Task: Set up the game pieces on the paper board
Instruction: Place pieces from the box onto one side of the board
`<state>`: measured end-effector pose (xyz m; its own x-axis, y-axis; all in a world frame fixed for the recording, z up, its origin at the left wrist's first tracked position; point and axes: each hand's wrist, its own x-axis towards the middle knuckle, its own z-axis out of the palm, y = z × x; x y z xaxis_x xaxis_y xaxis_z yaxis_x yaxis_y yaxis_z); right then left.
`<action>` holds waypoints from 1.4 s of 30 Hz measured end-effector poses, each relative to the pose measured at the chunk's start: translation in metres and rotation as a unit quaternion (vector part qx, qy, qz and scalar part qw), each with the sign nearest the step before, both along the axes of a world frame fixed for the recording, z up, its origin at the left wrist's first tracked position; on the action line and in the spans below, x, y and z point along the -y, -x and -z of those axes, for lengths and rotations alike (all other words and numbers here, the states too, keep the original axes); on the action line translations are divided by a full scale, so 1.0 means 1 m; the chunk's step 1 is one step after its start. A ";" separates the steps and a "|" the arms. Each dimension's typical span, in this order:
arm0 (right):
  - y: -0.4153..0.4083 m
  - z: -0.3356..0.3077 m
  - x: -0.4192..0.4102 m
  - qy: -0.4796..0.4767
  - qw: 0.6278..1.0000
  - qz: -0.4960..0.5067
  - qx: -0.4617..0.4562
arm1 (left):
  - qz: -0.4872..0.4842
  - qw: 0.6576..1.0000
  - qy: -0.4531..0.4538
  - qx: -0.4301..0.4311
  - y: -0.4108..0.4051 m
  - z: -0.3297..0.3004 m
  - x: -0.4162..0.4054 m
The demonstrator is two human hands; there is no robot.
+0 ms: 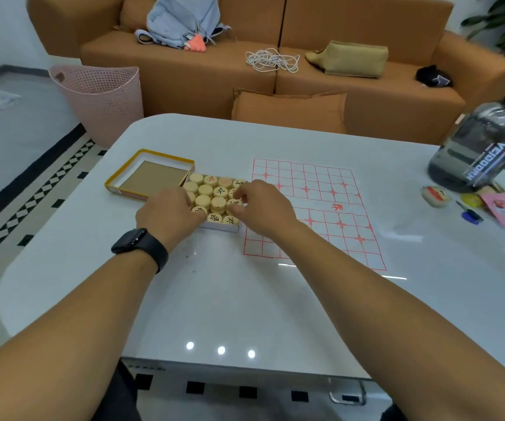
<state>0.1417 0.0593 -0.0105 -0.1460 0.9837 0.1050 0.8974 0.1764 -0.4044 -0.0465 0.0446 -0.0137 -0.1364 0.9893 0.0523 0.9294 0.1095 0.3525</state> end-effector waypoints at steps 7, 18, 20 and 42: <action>0.009 -0.003 -0.013 0.036 0.997 0.042 0.060 | 0.030 0.999 0.005 -0.034 0.000 0.004 -0.008; 0.008 -0.006 -0.014 0.037 0.997 0.050 0.051 | 0.048 0.997 -0.056 -0.020 -0.006 -0.002 -0.006; -0.003 -0.012 -0.007 0.005 0.998 0.049 0.032 | 0.062 0.996 -0.065 -0.007 -0.011 -0.005 -0.002; -0.105 0.005 0.082 0.042 0.998 0.018 0.045 | 0.223 0.965 -0.020 0.136 -0.055 0.009 0.034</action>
<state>0.2468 -0.0227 -0.0155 -0.1156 0.9932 0.0104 0.9360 0.1125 -0.3337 0.0080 0.0109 -0.0231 0.2877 0.9509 0.1141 0.7534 -0.2982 0.5861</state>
